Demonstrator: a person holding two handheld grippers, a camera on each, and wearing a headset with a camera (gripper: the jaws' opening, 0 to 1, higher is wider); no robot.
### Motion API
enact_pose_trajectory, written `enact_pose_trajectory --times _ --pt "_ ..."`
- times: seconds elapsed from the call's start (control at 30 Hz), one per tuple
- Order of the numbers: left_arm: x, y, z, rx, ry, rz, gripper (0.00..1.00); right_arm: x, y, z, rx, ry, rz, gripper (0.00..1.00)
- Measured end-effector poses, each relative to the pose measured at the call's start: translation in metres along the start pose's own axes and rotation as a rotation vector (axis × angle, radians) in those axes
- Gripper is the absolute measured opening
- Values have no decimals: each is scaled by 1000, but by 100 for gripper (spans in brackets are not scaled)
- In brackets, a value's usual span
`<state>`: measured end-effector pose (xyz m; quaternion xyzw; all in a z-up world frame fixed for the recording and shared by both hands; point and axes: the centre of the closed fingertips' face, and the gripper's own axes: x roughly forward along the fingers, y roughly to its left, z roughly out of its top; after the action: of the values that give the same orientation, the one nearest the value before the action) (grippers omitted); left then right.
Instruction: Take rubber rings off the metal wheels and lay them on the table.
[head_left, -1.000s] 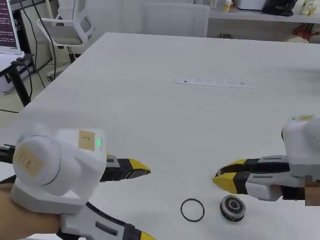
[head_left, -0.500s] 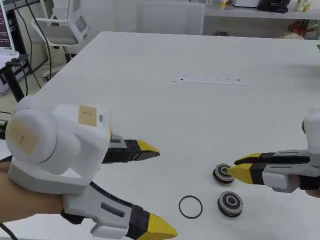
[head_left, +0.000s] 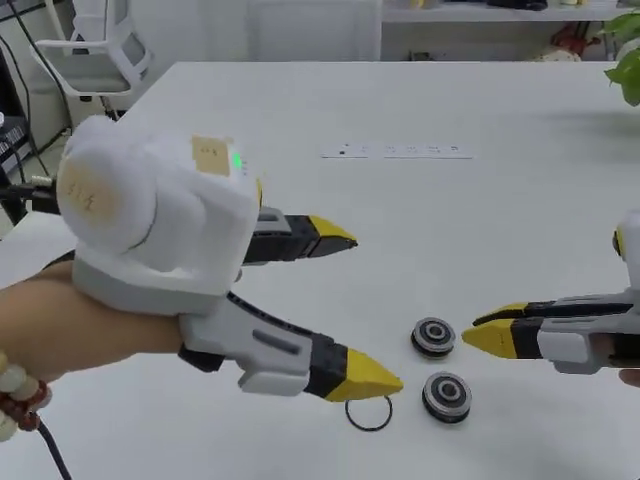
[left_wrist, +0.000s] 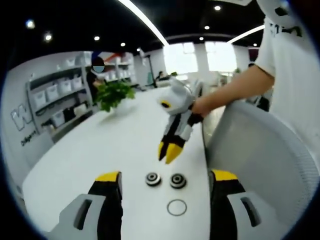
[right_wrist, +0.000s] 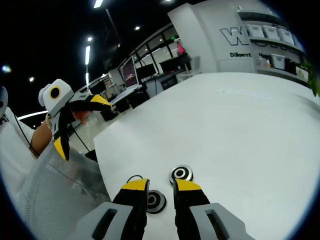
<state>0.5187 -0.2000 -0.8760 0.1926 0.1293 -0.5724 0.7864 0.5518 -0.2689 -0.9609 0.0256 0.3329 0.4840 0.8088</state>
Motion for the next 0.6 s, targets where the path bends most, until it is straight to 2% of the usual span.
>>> enact_pose_trajectory --times 0.13,0.27,0.4,0.5,0.6 --pt "17 1 11 -40 -55 -35 71 4 6 -11 -23 55 27 20" --pt "36 7 17 -55 -84 -32 67 7 11 -24 -57 117 48 23" --pt "53 10 24 -98 -123 -53 66 7 8 -30 -72 148 38 23" --pt "62 12 24 -103 -132 -56 64 7 7 -33 -66 156 37 24" --pt "76 14 18 -103 -127 -45 59 7 7 -36 -69 168 44 24"
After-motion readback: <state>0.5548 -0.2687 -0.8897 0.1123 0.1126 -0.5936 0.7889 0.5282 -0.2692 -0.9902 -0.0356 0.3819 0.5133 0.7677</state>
